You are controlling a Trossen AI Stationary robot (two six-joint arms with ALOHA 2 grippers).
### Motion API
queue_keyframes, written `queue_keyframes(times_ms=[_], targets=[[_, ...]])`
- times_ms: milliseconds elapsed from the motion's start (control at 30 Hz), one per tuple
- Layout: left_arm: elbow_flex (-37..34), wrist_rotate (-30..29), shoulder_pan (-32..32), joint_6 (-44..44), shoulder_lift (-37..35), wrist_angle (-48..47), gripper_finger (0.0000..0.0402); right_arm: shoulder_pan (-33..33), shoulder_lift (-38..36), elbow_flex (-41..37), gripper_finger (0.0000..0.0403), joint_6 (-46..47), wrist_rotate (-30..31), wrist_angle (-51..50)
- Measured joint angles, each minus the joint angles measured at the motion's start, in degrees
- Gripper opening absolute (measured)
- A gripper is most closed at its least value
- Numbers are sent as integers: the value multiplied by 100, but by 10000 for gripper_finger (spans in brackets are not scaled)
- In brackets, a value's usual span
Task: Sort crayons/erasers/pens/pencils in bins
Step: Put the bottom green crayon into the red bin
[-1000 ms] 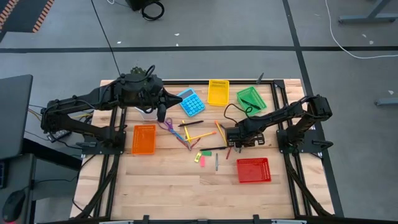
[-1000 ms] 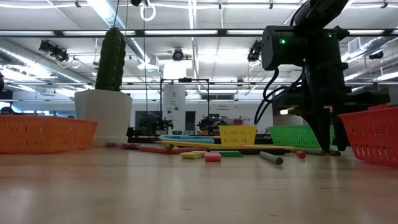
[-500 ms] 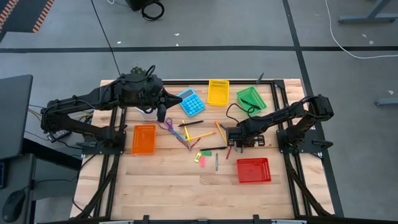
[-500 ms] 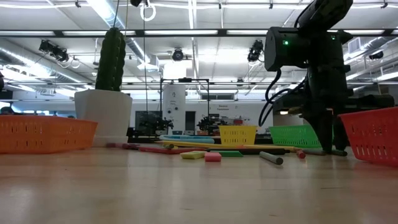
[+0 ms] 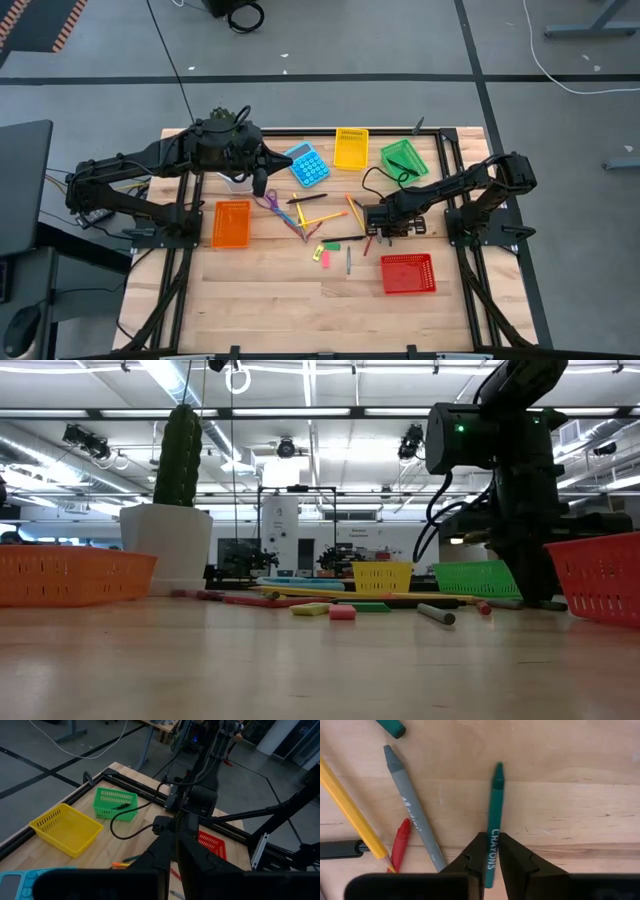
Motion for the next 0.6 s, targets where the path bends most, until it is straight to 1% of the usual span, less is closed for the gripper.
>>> queue_keyframes(times_ms=[167,433,600], targets=[[0,0,0,2,0,-2,28,0,8,17,45,-111,2,-19],[0,-2,0,4,0,-2,36,0,35,218,44,-408,17,-138],[0,-2,0,5,0,-2,29,4,42,278,44,-420,-29,-70]])
